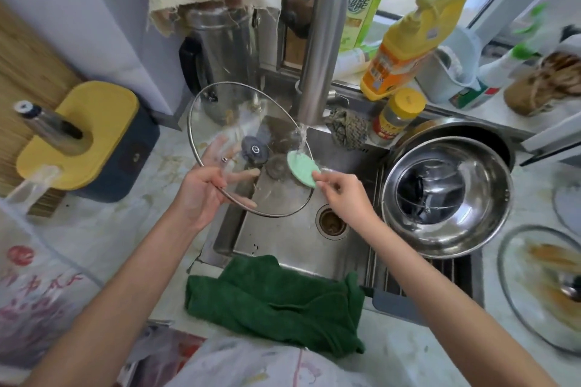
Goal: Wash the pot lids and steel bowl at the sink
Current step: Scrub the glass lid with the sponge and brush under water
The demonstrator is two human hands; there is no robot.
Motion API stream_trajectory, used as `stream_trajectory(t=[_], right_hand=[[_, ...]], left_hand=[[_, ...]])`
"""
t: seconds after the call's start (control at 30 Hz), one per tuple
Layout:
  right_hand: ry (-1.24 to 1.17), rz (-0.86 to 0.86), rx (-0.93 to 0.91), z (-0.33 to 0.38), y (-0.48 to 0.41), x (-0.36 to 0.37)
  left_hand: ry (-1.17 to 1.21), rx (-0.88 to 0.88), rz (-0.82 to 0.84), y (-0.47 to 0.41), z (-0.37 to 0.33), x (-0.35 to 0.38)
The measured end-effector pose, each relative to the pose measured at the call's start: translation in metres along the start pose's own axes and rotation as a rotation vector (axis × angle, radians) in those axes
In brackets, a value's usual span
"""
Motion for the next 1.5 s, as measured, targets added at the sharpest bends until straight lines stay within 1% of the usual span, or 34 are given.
stream_trajectory(t=[0.07, 0.1, 0.13, 0.23, 0.27, 0.3, 0.37, 0.4, 0.43, 0.5, 0.57, 0.6, 0.7, 0.77, 0.87, 0.93, 1.03, 1.1, 1.2, 1.3, 1.37, 1.4, 1.5], right_hand=[[-0.043, 0.158, -0.077, 0.015, 0.022, 0.027], [-0.037, 0.198, -0.099, 0.015, 0.029, 0.032], [-0.012, 0.184, -0.084, 0.01, 0.025, 0.027], [0.077, -0.006, 0.027, -0.013, -0.001, -0.009], [0.051, -0.014, 0.029, -0.013, -0.001, -0.009], [0.001, 0.029, -0.002, -0.005, 0.005, 0.001], [-0.093, 0.217, -0.109, 0.017, 0.024, 0.031], [-0.103, 0.29, -0.135, 0.02, 0.03, 0.035], [-0.08, 0.308, -0.137, 0.017, 0.028, 0.028], [-0.002, 0.259, -0.105, 0.001, 0.011, -0.001], [0.027, 0.234, -0.093, -0.007, 0.004, -0.013], [0.026, 0.249, -0.1, 0.001, 0.008, -0.007], [-0.064, 0.375, -0.2, 0.033, 0.022, 0.03], [-0.044, 0.37, -0.21, 0.029, 0.015, 0.018], [0.037, 0.308, -0.129, 0.004, 0.002, -0.018], [0.044, 0.329, -0.172, 0.016, 0.006, -0.01], [-0.007, 0.432, -0.272, 0.045, 0.018, 0.021], [0.024, 0.43, -0.257, 0.038, 0.008, 0.004], [0.14, 0.436, -0.175, 0.015, -0.008, -0.029], [0.123, 0.489, -0.245, 0.037, -0.001, -0.003], [0.101, 0.546, -0.297, 0.047, 0.003, 0.015], [0.115, 0.546, -0.305, 0.047, -0.002, 0.01], [0.169, 0.485, -0.238, 0.032, -0.021, -0.021]], left_hand=[[0.025, 0.006, -0.001, -0.001, -0.002, 0.0], [0.035, 0.002, -0.002, -0.001, 0.0, 0.0], [0.037, 0.0, 0.004, 0.0, 0.0, 0.001], [-0.004, -0.016, 0.006, 0.0, 0.004, 0.005], [-0.02, -0.015, 0.001, 0.0, 0.004, 0.006], [-0.028, -0.009, -0.003, -0.001, 0.003, 0.008], [-0.014, -0.004, 0.005, -0.003, 0.001, 0.007], [0.002, -0.005, 0.022, -0.004, 0.001, 0.007], [0.017, -0.006, 0.041, -0.003, 0.001, 0.007], [0.013, -0.019, 0.087, -0.002, 0.003, 0.007], [-0.019, -0.021, 0.085, -0.001, 0.004, 0.009], [-0.024, -0.033, 0.074, -0.002, 0.006, 0.012], [-0.016, -0.069, 0.075, -0.004, 0.01, 0.02], [0.019, -0.076, 0.099, -0.002, 0.01, 0.022], [0.016, -0.073, 0.114, -0.001, 0.009, 0.021], [0.023, -0.076, 0.117, -0.003, 0.01, 0.024], [0.049, -0.068, 0.151, -0.006, 0.009, 0.029], [0.075, -0.061, 0.175, -0.006, 0.007, 0.027], [0.051, -0.029, 0.171, -0.005, 0.004, 0.022], [0.078, 0.0, 0.138, -0.009, -0.001, 0.023], [0.064, 0.017, 0.16, -0.01, -0.005, 0.024], [0.04, 0.027, 0.175, -0.009, -0.007, 0.023], [-0.002, 0.031, 0.185, -0.008, -0.01, 0.015]])
Point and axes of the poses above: each hand's wrist, its own y-axis away from the middle knuckle, its own x-axis out of the palm, z = x × y, the point moved 9 cm from there along -y, towards the middle knuckle, and after that the axes turned 9 degrees about -y, right-handed, at the moved point
